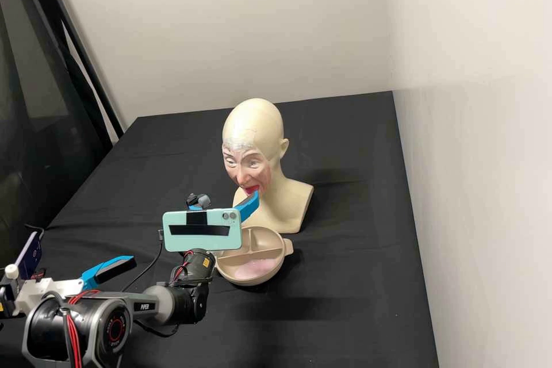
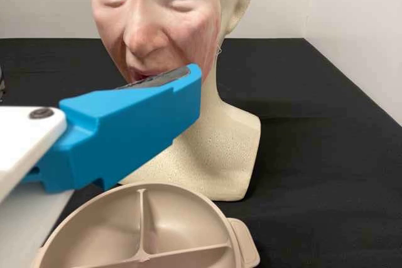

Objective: Feed the grandma with a spoon

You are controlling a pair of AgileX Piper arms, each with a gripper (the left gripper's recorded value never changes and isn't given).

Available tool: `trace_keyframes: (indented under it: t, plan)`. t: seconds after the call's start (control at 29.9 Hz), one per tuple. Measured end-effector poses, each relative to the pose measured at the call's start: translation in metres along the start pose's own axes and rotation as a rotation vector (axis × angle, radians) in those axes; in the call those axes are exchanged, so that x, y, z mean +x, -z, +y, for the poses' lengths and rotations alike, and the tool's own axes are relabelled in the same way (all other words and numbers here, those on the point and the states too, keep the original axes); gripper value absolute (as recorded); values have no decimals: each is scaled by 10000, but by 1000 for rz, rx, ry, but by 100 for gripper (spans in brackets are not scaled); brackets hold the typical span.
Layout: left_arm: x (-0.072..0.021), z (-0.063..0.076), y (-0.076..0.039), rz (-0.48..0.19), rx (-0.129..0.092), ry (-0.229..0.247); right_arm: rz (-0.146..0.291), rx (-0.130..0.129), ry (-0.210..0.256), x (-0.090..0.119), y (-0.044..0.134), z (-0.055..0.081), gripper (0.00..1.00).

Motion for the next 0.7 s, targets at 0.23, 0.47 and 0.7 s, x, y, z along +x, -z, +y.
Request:
trace_keyframes:
  t: [0.23, 0.47, 0.7]
  plan:
    - [26, -59, 218, 77, -29, 19, 0, 0, 0, 0, 0, 0, 100]
    - [35, -98, 347, 116, -32, 32, 0, 0, 0, 0, 0, 0, 100]
    - [38, -143, 465, 144, -27, 51, 0, 0, 0, 0, 0, 0, 100]
